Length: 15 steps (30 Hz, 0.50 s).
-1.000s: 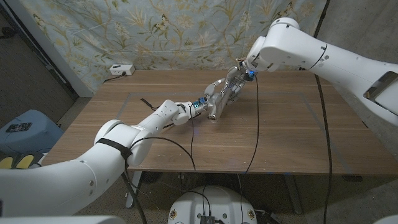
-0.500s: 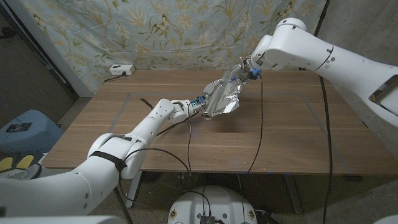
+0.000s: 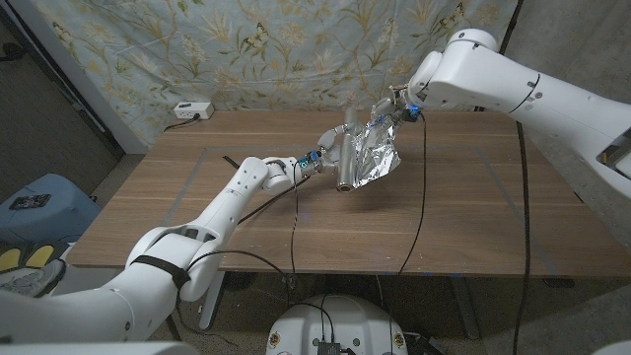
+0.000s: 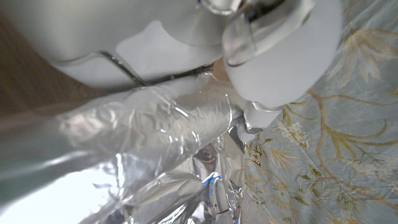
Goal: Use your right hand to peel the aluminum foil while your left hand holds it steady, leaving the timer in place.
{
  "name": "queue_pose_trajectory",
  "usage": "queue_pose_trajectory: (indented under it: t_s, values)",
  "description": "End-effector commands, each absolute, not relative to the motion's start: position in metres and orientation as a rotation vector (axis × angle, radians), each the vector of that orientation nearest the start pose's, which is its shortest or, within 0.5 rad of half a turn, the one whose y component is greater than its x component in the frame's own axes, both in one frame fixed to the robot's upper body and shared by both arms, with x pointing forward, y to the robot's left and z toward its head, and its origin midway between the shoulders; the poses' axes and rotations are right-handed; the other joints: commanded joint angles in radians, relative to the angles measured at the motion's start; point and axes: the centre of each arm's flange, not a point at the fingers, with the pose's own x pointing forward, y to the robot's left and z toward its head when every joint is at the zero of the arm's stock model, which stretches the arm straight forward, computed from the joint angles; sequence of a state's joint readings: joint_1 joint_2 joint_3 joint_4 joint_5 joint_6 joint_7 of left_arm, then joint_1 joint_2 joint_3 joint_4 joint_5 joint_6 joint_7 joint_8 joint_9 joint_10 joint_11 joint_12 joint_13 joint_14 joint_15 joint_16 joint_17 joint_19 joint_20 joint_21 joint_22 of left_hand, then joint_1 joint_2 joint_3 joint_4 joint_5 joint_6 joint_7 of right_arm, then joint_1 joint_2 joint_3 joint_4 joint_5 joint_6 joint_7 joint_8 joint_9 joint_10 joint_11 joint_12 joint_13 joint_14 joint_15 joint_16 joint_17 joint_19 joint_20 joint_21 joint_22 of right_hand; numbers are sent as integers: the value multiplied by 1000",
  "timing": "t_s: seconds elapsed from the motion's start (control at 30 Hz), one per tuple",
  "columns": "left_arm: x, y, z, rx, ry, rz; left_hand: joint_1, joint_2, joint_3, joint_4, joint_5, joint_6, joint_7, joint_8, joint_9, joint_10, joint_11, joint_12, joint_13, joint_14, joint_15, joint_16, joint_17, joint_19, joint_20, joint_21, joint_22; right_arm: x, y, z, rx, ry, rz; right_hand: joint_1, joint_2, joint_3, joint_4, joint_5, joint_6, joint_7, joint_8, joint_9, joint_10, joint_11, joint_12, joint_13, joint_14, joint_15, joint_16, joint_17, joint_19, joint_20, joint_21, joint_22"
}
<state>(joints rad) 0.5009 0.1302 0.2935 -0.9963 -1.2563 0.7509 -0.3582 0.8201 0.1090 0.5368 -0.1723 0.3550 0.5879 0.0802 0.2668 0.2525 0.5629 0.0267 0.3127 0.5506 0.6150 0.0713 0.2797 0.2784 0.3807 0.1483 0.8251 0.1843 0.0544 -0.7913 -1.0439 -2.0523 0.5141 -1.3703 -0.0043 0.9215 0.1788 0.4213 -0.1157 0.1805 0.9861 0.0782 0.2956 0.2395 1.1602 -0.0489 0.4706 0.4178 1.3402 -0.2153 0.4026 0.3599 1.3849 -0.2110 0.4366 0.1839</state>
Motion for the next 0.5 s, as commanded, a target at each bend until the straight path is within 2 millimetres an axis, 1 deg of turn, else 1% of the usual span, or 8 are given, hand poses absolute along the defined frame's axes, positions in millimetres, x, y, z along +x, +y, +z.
queue_pose_trajectory:
  t_s: [0.03, 0.2, 0.27, 0.3, 0.37, 0.43, 0.5]
  values:
    - [667, 69, -2, -823, 236, -1030, 12, -1, 4, 3, 3, 5, -8, 1, 1, 1, -7, -1, 0, 1, -2, 4, -1, 2, -3, 4, 1, 536, -170, 174, -1073, 37, 50, 4, 7, 14, 1, -2, 10, 3, -5, 4, -3, -3, 6, 0, 4, -4, -8, 6, -3, 0, 7, 4]
    - [667, 65, -3, -851, 239, -1047, 12, -1, 5, 4, 3, 3, -8, -2, 0, 0, -7, -2, 1, 2, -3, 3, -3, 3, -4, 4, 1, 535, -173, 177, -1073, 40, 35, 4, 6, 17, 1, -2, 11, 3, -7, 4, -1, -3, 8, 0, 7, -5, -7, 11, -3, 0, 10, 4]
    - [668, 63, -5, -870, 243, -1055, 13, -1, 5, 5, 3, -9, -11, -8, -1, -7, -3, -6, 1, -5, -2, 1, -3, -1, -5, 2, 1, 534, -175, 178, -1072, 39, 31, 3, 6, 17, 2, -3, 12, 3, -8, 4, 0, -2, 8, -1, 8, -4, -7, 12, -3, 0, 11, 4]
    - [668, 62, -6, -881, 244, -1064, 10, -4, 1, 6, 2, -24, -16, -16, -3, -18, -5, -10, 1, -9, -2, 0, -3, -5, -6, 0, 1, 534, -176, 179, -1073, 40, 28, 3, 5, 18, 2, -3, 12, 2, -8, 5, -1, -3, 8, 0, 8, -4, -8, 13, -4, 0, 11, 4]
    - [667, 60, -7, -890, 248, -1070, 8, -7, -3, 8, 1, -46, -14, -28, -5, -44, 11, -22, 2, -28, 5, -6, -4, -15, -1, -4, 1, 534, -177, 180, -1074, 42, 23, 4, 5, 20, 0, -3, 14, 2, -9, 5, 1, -4, 9, -1, 9, -6, -8, 15, -3, 0, 13, 4]
    - [667, 58, -8, -895, 241, -1093, 4, -11, -8, 10, -1, -69, -15, -39, -7, -63, 17, -30, 3, -39, 16, -10, -4, -22, 3, -7, 1, 533, -178, 182, -1078, 42, 15, 4, 4, 22, 0, -3, 14, 3, -10, 5, 3, -4, 9, -2, 10, -6, -8, 16, -3, 0, 14, 4]
    - [667, 56, -8, -904, 247, -1093, 1, -12, -11, 13, -1, -82, -13, -45, -8, -74, 25, -35, 3, -43, 18, -10, -4, -27, 5, -10, 1, 533, -178, 183, -1082, 43, 9, 4, 4, 23, 0, -3, 15, 3, -10, 6, 1, -5, 10, 0, 10, -5, -8, 18, -4, 0, 16, 4]
